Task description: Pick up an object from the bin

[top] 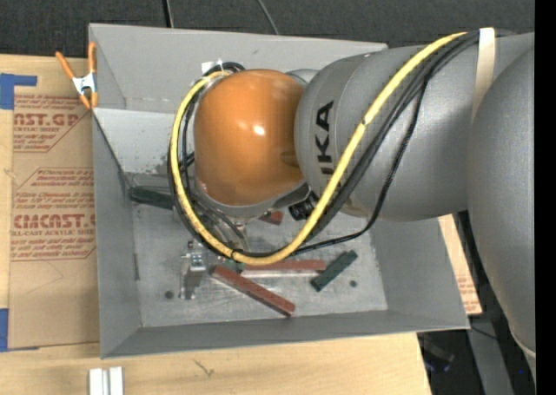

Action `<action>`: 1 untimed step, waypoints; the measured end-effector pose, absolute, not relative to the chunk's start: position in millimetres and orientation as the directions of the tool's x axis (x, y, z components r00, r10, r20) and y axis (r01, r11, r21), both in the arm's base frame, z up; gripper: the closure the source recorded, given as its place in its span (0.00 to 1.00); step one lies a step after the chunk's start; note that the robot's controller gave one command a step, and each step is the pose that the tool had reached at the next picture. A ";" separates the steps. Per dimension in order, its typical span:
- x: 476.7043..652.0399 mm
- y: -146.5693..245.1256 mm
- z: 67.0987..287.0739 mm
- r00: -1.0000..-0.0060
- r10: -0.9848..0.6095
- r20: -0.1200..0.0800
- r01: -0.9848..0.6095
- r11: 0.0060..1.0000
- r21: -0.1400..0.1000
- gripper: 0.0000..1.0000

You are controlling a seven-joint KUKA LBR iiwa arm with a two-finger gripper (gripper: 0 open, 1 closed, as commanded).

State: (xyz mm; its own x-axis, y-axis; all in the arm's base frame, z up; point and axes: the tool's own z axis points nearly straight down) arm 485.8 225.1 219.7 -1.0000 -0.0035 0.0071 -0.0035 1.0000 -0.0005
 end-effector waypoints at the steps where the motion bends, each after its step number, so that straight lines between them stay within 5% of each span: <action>1: 488.0 223.8 223.8 -1.000 -0.001 0.000 -0.001 1.000 0.001 0.00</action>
Offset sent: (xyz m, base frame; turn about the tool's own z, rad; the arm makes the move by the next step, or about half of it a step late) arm 0.0150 -0.0765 -0.1497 0.3132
